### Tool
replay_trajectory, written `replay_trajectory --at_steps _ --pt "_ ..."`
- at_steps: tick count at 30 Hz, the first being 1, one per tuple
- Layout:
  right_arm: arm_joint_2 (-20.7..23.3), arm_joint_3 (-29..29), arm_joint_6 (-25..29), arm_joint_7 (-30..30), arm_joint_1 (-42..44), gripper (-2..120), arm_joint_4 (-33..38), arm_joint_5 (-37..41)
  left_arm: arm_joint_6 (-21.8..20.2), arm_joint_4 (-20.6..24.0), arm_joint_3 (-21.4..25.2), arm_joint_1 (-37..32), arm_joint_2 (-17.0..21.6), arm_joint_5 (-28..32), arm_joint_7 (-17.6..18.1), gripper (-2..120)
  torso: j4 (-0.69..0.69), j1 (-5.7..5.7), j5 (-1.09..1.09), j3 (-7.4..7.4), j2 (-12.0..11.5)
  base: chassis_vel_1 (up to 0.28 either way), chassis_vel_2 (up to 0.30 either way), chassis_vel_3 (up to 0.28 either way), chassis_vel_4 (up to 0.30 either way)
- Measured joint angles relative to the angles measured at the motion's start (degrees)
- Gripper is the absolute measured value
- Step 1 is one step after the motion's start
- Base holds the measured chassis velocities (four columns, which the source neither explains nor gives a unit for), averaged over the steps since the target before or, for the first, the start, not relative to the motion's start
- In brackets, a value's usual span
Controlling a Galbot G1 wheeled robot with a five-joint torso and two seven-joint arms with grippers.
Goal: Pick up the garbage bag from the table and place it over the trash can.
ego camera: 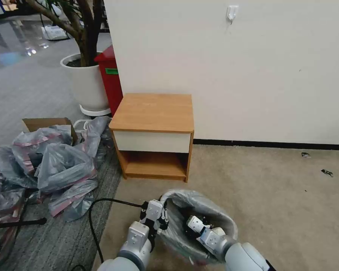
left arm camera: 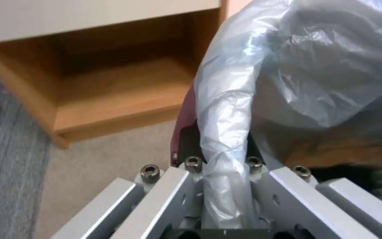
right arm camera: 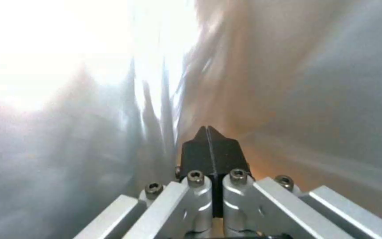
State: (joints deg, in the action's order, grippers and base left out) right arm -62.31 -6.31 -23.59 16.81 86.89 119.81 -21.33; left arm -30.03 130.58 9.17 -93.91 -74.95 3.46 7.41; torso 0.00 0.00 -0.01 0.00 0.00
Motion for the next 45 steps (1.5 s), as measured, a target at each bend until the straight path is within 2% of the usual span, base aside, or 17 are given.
replay_trajectory --at_steps 1,3,6,13,16,17,20,21,23,24,28,32,36,37,40,42,45 --pt "0.63 -1.14 0.54 -0.01 1.80 0 2.68 0.80 -0.17 -0.59 1.05 0.34 -0.22 1.54 0.47 2 0.01 0.00 0.00 0.00 0.00 0.000 0.000 0.000 0.000" --pt "0.75 -1.40 0.67 -0.01 2.20 0 3.20 0.97 -0.24 -0.77 1.36 0.47 -0.27 2.21 0.68 2 0.01 0.00 0.01 0.00 0.00 0.000 0.000 0.000 0.000" --pt "2.08 -7.04 4.61 -0.17 9.37 0 10.65 3.98 -1.80 -2.21 5.58 2.46 -0.61 9.45 2.87 2 0.00 0.00 0.01 0.00 0.00 0.000 0.000 0.000 0.000" --pt "1.04 -10.96 9.85 -1.26 13.92 0 15.51 8.12 -4.11 -2.07 7.83 3.10 -0.18 17.25 4.91 2 0.00 0.00 0.00 0.00 0.00 0.000 0.000 0.000 0.000" --pt "-2.86 -12.66 12.95 -4.74 13.50 0 17.47 13.39 -6.66 -1.42 8.74 3.16 -0.03 25.72 6.55 2 0.00 0.00 0.00 0.00 0.00 0.000 0.000 0.000 0.000" --pt "-2.86 -12.66 12.95 -4.74 13.50 0 17.47 13.39 -6.66 -1.42 8.74 3.16 -0.03 25.72 6.55 2 0.00 0.00 0.00 0.00 0.00 0.000 0.000 0.000 0.000" --pt "-9.65 -15.24 17.72 -10.20 11.68 3 16.39 18.93 -9.49 -1.06 9.80 3.11 0.32 35.50 8.12 2 0.01 0.00 0.00 0.00 0.00 0.000 0.000 0.000 0.000" --pt "-9.65 -15.24 17.72 -10.20 11.68 3 16.39 18.93 -9.49 -1.06 9.80 3.11 0.32 35.50 8.12 2 0.01 0.00 0.00 0.00 0.00 0.000 0.000 0.000 0.000" --pt "-13.68 -16.14 21.01 -12.63 11.48 14 13.91 21.04 -10.36 -2.15 10.39 3.40 0.43 38.23 8.59 2 0.00 0.00 0.00 0.00 0.00 0.000 0.000 0.000 0.000" --pt "-13.68 -16.14 21.01 -12.63 11.48 14 13.91 21.04 -10.36 -2.15 10.39 3.40 0.43 38.23 8.59 2 0.00 0.00 0.00 0.00 0.00 0.000 0.000 0.000 0.000" --pt "-17.68 -16.20 25.39 -13.22 12.02 32 8.94 22.94 -10.61 -5.07 10.91 4.31 0.57 39.53 9.66 2 0.00 0.00 0.00 0.00 0.00 0.000 0.000 0.000 0.000" --pt "-18.12 -15.54 25.71 -13.16 12.07 41 7.88 23.49 -10.90 -6.14 11.13 4.69 0.43 41.93 10.61 2 0.00 0.00 -0.01 0.00 0.00 0.000 0.000 0.000 0.000" --pt "-18.23 -15.50 25.69 -12.98 11.40 59 7.42 23.74 -11.58 -7.53 11.41 5.07 -0.16 43.94 11.63 2 0.00 0.00 0.00 0.00 0.00 0.000 0.000 0.000 0.000" --pt "-18.23 -15.50 25.69 -12.98 11.40 59 7.42 23.74 -11.58 -7.53 11.41 5.07 -0.16 43.94 11.63 2 0.00 0.00 0.00 0.00 0.00 0.000 0.000 0.000 0.000" --pt "-17.97 -15.55 25.44 -12.81 10.91 75 7.18 24.34 -12.01 -9.21 11.47 5.13 -0.42 44.06 11.96 2 0.01 0.00 0.00 0.00 0.00 0.000 0.000 0.000 0.000" --pt "-17.92 -15.55 25.42 -12.78 10.89 78 7.14 24.41 -12.05 -9.42 11.46 5.11 -0.43 44.02 11.96 2 0.01 0.00 0.00 0.00 0.00 0.000 0.000 0.000 0.000" --pt "-17.77 -15.63 25.36 -12.70 10.73 93 6.92 25.37 -12.09 -10.27 11.24 5.06 -0.46 43.33 11.95 2 0.00 0.00 0.01 0.00 0.00 0.000 0.000 0.000 0.000"
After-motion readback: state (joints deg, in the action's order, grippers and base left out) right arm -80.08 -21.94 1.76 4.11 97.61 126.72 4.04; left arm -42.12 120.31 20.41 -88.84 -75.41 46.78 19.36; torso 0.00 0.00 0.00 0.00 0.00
